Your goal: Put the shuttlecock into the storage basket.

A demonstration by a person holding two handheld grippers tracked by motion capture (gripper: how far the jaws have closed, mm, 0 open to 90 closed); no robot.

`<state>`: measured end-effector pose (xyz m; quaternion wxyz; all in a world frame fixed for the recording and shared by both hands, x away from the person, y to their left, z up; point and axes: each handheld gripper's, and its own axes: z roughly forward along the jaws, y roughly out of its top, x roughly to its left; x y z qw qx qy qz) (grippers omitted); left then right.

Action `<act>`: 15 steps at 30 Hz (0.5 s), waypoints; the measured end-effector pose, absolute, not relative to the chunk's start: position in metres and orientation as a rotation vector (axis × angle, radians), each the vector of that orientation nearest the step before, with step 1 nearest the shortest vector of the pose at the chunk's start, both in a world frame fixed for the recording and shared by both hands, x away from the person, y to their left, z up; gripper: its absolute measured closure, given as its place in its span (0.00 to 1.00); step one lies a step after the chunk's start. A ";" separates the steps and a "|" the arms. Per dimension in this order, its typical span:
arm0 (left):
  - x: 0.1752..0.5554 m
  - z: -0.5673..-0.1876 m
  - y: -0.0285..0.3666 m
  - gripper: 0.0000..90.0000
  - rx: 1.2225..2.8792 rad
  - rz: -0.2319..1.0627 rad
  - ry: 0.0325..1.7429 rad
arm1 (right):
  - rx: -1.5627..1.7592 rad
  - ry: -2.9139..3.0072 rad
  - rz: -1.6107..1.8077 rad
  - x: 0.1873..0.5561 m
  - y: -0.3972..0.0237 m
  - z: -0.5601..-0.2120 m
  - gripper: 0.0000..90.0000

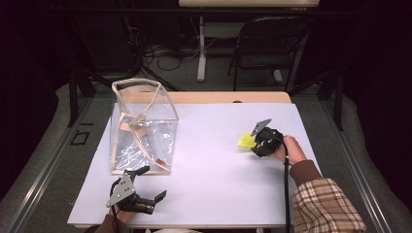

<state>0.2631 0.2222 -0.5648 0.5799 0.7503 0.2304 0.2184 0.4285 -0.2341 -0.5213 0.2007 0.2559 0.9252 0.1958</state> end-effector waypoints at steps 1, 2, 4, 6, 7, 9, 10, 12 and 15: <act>0.263 -0.565 0.222 0.00 1.755 0.511 0.538 | 0.715 2.592 0.537 0.429 -0.234 -0.522 0.51; 0.263 -0.565 0.222 0.00 1.756 0.511 0.537 | 0.722 2.590 0.535 0.429 -0.233 -0.523 0.53; 0.263 -0.565 0.222 0.00 1.756 0.511 0.537 | 0.712 2.599 0.524 0.430 -0.233 -0.525 0.55; 0.263 -0.565 0.222 0.00 1.756 0.511 0.537 | 0.713 2.603 0.520 0.431 -0.233 -0.526 0.57; 0.263 -0.565 0.222 0.00 1.756 0.511 0.537 | 0.696 2.611 0.507 0.432 -0.233 -0.526 0.58; 0.263 -0.565 0.222 0.00 1.757 0.510 0.536 | 0.710 2.613 0.493 0.432 -0.233 -0.527 0.59; 0.263 -0.565 0.222 0.00 1.756 0.510 0.537 | 0.707 2.603 0.523 0.433 -0.233 -0.529 0.60; 0.263 -0.565 0.222 0.00 1.754 0.510 0.538 | 0.705 2.613 0.497 0.433 -0.232 -0.530 0.62; 0.263 -0.565 0.222 0.00 1.755 0.509 0.537 | 0.703 2.619 0.495 0.434 -0.232 -0.531 0.66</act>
